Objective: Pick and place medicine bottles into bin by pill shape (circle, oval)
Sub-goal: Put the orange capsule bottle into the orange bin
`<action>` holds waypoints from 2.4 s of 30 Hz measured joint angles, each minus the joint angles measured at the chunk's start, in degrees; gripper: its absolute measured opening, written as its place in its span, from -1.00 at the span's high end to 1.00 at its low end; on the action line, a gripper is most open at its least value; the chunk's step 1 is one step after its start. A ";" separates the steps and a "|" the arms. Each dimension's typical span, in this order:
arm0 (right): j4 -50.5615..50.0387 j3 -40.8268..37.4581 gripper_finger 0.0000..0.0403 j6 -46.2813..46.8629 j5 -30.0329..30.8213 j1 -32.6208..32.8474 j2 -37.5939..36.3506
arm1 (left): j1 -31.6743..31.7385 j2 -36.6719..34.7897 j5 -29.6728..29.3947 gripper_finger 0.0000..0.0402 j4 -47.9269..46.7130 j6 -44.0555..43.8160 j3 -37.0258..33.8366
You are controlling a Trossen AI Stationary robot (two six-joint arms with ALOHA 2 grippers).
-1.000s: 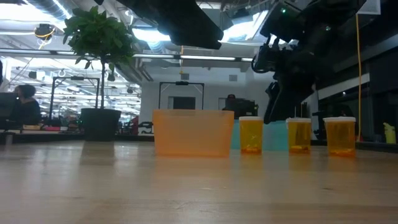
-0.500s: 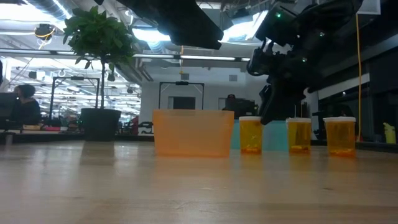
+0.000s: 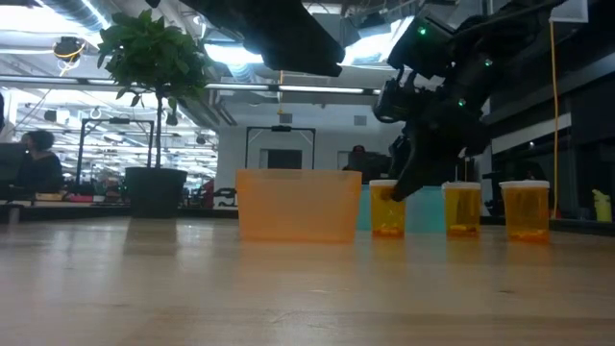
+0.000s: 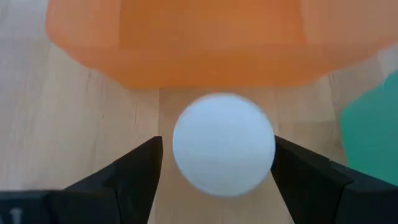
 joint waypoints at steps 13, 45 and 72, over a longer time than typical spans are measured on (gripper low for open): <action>-5.76 3.54 -0.26 0.57 -0.11 0.00 0.06 | -0.07 -1.13 -0.09 -0.28 0.10 7.41 0.04; -5.11 3.52 -0.19 0.27 -0.08 0.00 0.41 | -6.58 -15.85 -10.15 -0.28 -16.71 2.45 0.02; -21.92 22.31 -0.04 7.07 16.43 3.10 -2.74 | -6.54 -15.89 -10.12 -0.28 -30.65 2.83 0.02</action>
